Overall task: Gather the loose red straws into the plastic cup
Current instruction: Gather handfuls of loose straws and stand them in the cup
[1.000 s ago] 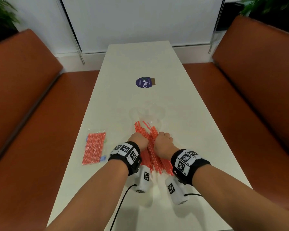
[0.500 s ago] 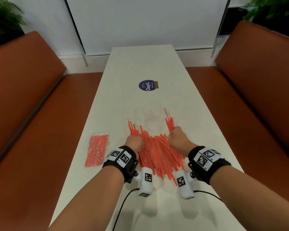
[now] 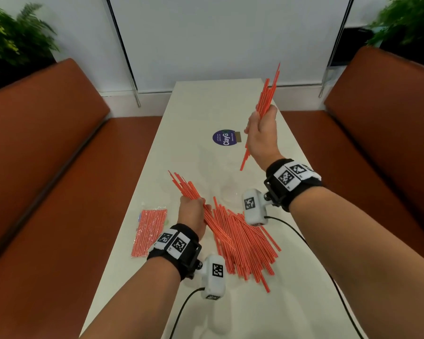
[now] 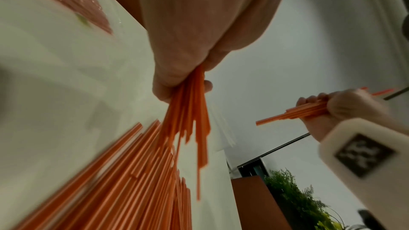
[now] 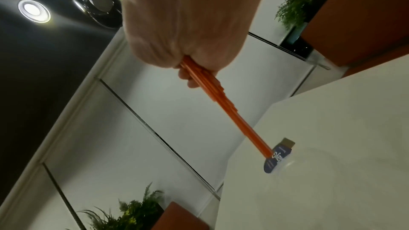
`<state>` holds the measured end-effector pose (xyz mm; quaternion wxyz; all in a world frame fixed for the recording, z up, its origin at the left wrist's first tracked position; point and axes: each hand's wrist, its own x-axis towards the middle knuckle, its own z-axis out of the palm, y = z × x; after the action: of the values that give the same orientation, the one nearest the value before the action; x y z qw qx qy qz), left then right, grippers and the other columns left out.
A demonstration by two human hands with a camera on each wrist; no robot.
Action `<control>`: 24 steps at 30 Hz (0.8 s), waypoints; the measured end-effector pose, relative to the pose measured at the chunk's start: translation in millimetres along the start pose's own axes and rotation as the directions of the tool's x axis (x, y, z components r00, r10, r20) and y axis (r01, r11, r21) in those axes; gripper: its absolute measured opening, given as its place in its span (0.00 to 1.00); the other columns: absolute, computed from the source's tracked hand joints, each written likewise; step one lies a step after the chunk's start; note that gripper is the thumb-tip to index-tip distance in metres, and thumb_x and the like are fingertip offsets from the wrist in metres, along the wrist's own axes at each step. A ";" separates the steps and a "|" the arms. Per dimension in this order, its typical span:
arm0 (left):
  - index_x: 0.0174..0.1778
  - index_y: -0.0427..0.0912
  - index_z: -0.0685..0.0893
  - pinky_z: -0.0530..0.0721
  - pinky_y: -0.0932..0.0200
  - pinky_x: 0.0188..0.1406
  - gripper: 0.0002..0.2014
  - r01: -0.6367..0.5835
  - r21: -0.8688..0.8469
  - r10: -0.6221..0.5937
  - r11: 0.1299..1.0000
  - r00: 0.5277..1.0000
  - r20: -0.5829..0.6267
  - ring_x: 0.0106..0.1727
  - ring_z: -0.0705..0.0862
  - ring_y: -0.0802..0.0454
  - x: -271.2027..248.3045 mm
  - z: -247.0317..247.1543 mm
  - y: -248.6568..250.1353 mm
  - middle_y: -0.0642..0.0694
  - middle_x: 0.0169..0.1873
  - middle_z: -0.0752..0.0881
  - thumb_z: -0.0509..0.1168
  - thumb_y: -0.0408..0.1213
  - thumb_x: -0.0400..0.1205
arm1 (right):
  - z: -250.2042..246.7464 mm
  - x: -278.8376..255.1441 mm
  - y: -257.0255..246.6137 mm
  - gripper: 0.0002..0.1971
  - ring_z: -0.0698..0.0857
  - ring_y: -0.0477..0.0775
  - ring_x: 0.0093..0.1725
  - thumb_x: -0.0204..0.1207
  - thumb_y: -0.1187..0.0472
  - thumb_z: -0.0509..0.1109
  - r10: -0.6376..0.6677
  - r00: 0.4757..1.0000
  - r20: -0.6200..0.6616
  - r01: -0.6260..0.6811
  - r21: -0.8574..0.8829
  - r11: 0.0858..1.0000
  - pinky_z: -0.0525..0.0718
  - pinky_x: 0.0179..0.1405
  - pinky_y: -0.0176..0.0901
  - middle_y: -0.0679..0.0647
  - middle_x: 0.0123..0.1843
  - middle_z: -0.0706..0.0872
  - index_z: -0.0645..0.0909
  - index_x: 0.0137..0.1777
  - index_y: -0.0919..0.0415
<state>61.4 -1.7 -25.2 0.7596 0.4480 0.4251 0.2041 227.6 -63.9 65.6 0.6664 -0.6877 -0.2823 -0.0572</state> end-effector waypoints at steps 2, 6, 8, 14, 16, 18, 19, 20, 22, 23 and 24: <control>0.69 0.33 0.68 0.78 0.54 0.34 0.16 -0.026 -0.019 0.026 0.999 1.000 -0.015 0.35 0.75 0.50 1.6 -3.3 -0.8 0.42 0.41 0.73 0.51 0.24 0.84 | 12.3 0.2 10.9 0.01 0.72 0.50 0.38 0.85 0.65 0.51 -0.007 1.000 -0.004 0.007 -0.013 1.000 0.77 0.41 0.48 0.53 0.40 0.71 0.63 0.53 0.62; 0.69 0.35 0.69 0.80 0.54 0.37 0.16 -0.069 -0.042 0.067 0.997 0.997 -0.038 0.35 0.77 0.50 2.5 -10.4 0.2 0.43 0.39 0.75 0.53 0.27 0.85 | 31.8 -16.9 51.2 0.03 0.71 0.44 0.35 0.85 0.63 0.51 0.088 0.994 0.070 -0.084 -0.055 0.995 0.74 0.41 0.48 0.49 0.40 0.72 0.63 0.55 0.62; 0.70 0.36 0.67 0.79 0.53 0.38 0.17 -0.083 -0.057 0.082 0.995 0.996 -0.032 0.35 0.77 0.50 3.7 -13.0 0.6 0.43 0.39 0.75 0.53 0.27 0.85 | 37.0 -26.5 67.0 0.08 0.72 0.41 0.37 0.85 0.63 0.52 0.133 0.987 0.092 -0.129 -0.049 0.990 0.75 0.45 0.47 0.51 0.45 0.74 0.64 0.61 0.65; 0.75 0.37 0.64 0.80 0.54 0.39 0.20 -0.066 -0.054 0.066 0.996 0.998 -0.003 0.36 0.78 0.50 4.5 -17.5 -1.4 0.44 0.38 0.77 0.54 0.28 0.86 | 38.1 -34.9 76.9 0.04 0.75 0.45 0.36 0.85 0.64 0.54 0.229 0.964 0.132 -0.230 -0.012 0.973 0.76 0.37 0.35 0.45 0.40 0.73 0.64 0.57 0.62; 0.76 0.36 0.63 0.80 0.53 0.39 0.21 -0.054 -0.051 0.055 0.997 0.998 0.010 0.35 0.79 0.50 4.3 -16.7 -2.9 0.44 0.36 0.77 0.54 0.28 0.86 | 36.6 -34.1 77.5 0.02 0.77 0.46 0.38 0.84 0.65 0.56 0.246 0.962 0.118 -0.249 0.013 0.968 0.77 0.41 0.36 0.46 0.41 0.74 0.66 0.54 0.60; 0.77 0.35 0.61 0.80 0.53 0.38 0.23 -0.040 -0.049 0.041 0.998 0.999 0.022 0.34 0.79 0.50 5.7 -14.8 -5.1 0.44 0.35 0.77 0.54 0.28 0.85 | 35.5 -33.7 77.0 0.03 0.78 0.48 0.38 0.82 0.67 0.57 0.283 0.954 0.103 -0.290 0.063 0.955 0.78 0.44 0.40 0.47 0.40 0.74 0.67 0.52 0.60; 0.78 0.35 0.60 0.80 0.52 0.38 0.23 -0.034 -0.044 0.035 0.998 0.999 0.026 0.33 0.79 0.50 6.3 -13.5 -6.1 0.44 0.35 0.77 0.54 0.28 0.85 | 35.2 -33.5 77.4 0.03 0.78 0.49 0.38 0.81 0.68 0.58 0.293 0.951 0.096 -0.301 0.084 0.950 0.77 0.44 0.41 0.48 0.39 0.74 0.67 0.51 0.61; 0.78 0.35 0.60 0.80 0.52 0.38 0.24 -0.027 -0.036 0.029 0.999 0.999 0.031 0.33 0.79 0.50 6.8 -12.2 -7.2 0.44 0.35 0.78 0.55 0.28 0.85 | 35.4 -33.9 77.4 0.04 0.77 0.50 0.39 0.81 0.69 0.58 0.293 0.952 0.088 -0.301 0.095 0.949 0.77 0.43 0.40 0.48 0.39 0.74 0.67 0.51 0.61; 0.78 0.35 0.60 0.80 0.51 0.37 0.24 -0.022 -0.024 0.023 0.999 0.999 0.041 0.33 0.79 0.50 7.9 -9.8 -8.2 0.43 0.34 0.78 0.55 0.28 0.85 | 36.2 -33.6 76.5 0.06 0.77 0.53 0.40 0.80 0.70 0.60 0.295 0.952 0.079 -0.302 0.109 0.947 0.78 0.42 0.38 0.49 0.38 0.74 0.68 0.52 0.61; 0.77 0.35 0.60 0.79 0.52 0.36 0.23 -0.021 -0.023 0.022 1.000 0.999 0.045 0.32 0.79 0.50 8.4 -8.8 -9.0 0.43 0.34 0.77 0.55 0.27 0.85 | 36.4 -33.3 75.8 0.06 0.78 0.55 0.41 0.79 0.69 0.61 0.300 0.950 0.084 -0.308 0.109 0.945 0.78 0.42 0.39 0.50 0.38 0.75 0.69 0.52 0.61; 0.77 0.34 0.60 0.79 0.52 0.35 0.23 -0.019 -0.027 0.021 0.999 0.999 0.050 0.32 0.78 0.50 9.0 -8.1 -9.6 0.43 0.33 0.77 0.55 0.27 0.85 | 36.4 -33.0 75.1 0.05 0.79 0.55 0.41 0.79 0.68 0.63 0.305 0.947 0.102 -0.314 0.092 0.945 0.79 0.42 0.40 0.52 0.38 0.76 0.70 0.51 0.61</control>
<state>59.1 3.7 -39.5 0.7739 0.4470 0.3986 0.2059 224.1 -36.0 -19.6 0.6900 -0.6887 -0.2021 0.0931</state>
